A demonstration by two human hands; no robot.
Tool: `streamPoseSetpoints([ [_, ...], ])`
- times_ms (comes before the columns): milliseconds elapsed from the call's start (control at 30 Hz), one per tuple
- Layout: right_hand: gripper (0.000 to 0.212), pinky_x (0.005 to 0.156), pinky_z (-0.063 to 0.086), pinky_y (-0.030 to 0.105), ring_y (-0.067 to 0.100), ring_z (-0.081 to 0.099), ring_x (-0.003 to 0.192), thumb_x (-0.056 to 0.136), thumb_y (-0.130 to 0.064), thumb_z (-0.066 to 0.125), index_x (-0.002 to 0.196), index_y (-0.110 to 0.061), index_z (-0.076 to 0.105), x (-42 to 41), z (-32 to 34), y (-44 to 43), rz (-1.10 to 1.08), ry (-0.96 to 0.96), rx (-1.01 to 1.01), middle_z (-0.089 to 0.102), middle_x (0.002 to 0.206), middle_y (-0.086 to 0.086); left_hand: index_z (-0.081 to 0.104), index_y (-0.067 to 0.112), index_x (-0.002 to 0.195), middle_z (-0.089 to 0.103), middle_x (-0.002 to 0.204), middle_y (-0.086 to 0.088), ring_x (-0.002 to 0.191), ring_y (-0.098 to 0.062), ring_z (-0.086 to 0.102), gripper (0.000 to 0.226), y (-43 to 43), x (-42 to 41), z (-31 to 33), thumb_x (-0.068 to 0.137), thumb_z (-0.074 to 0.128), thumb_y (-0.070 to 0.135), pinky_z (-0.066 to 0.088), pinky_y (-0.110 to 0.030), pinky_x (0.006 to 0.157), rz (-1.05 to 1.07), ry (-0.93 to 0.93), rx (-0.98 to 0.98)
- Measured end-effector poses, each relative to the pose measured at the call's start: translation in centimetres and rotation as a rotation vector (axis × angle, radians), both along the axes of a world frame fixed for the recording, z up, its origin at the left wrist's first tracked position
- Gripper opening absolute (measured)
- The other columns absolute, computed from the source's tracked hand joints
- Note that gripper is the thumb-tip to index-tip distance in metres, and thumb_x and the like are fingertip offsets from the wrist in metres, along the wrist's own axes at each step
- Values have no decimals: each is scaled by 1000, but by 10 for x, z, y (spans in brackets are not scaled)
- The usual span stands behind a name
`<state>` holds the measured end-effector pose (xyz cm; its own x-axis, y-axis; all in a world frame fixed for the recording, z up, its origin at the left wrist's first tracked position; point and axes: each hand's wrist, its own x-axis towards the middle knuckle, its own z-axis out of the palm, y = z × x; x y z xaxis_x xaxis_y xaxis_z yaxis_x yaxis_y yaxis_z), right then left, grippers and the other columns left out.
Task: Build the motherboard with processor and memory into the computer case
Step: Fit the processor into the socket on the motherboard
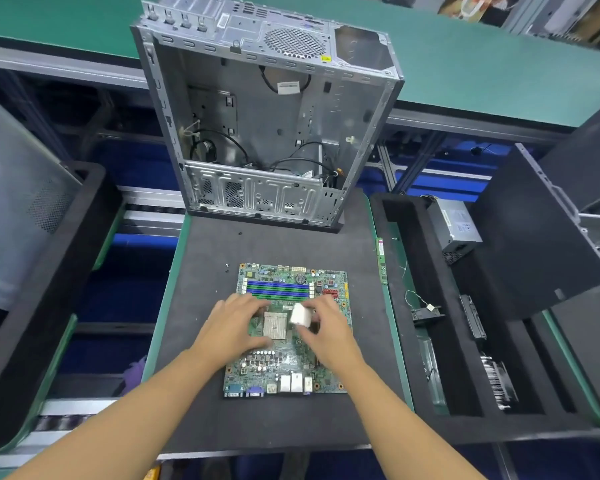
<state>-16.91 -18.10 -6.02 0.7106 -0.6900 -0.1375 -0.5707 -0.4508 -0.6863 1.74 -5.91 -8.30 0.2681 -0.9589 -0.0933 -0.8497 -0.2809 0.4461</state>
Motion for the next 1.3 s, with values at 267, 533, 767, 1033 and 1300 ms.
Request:
streamPoseSetpoints([
  [267, 37, 75, 37, 5, -16, 45, 91, 90, -18, 74, 124, -22, 59, -21, -2, -15, -22, 64, 37, 45, 110, -17, 54, 33, 129, 48, 121, 14, 111, -10, 42, 59, -42, -26, 2, 77, 65, 60, 39, -29, 97, -244, -158, 73],
  [533, 39, 75, 35, 0, -19, 44, 86, 89, -21, 76, 124, -19, 60, -15, -9, -13, -34, 38, 65, 41, 98, -22, 70, 19, 86, 68, 87, 7, 77, -13, 62, 37, -46, -15, 1, 80, 64, 55, 54, -28, 67, -613, -480, -2],
  [767, 35, 72, 39, 8, -7, 49, 88, 87, -21, 76, 119, -22, 62, -8, -5, -21, -136, -42, 85, 46, 100, -19, 60, 18, 96, 66, 84, 3, 73, -17, 62, 43, -77, -5, 18, 101, 31, 49, 49, -31, 63, -508, -259, 154],
  [1033, 36, 75, 41, 8, -3, 51, 90, 84, -25, 79, 115, -27, 62, -9, -2, -22, -73, -32, 101, 48, 103, -18, 76, 28, 90, 71, 81, 17, 71, 6, 61, 22, -71, 13, 12, 83, 70, 48, 42, -7, 63, -126, 356, 59],
  [1300, 42, 93, 41, 18, 6, 50, 101, 85, -28, 78, 124, -21, 63, 0, -8, -1, 250, 109, 101, 49, 115, -10, 75, 22, 85, 74, 76, 12, 72, -2, 70, 9, -55, 23, 18, 90, 67, 23, 58, -24, 73, 58, 587, -34],
])
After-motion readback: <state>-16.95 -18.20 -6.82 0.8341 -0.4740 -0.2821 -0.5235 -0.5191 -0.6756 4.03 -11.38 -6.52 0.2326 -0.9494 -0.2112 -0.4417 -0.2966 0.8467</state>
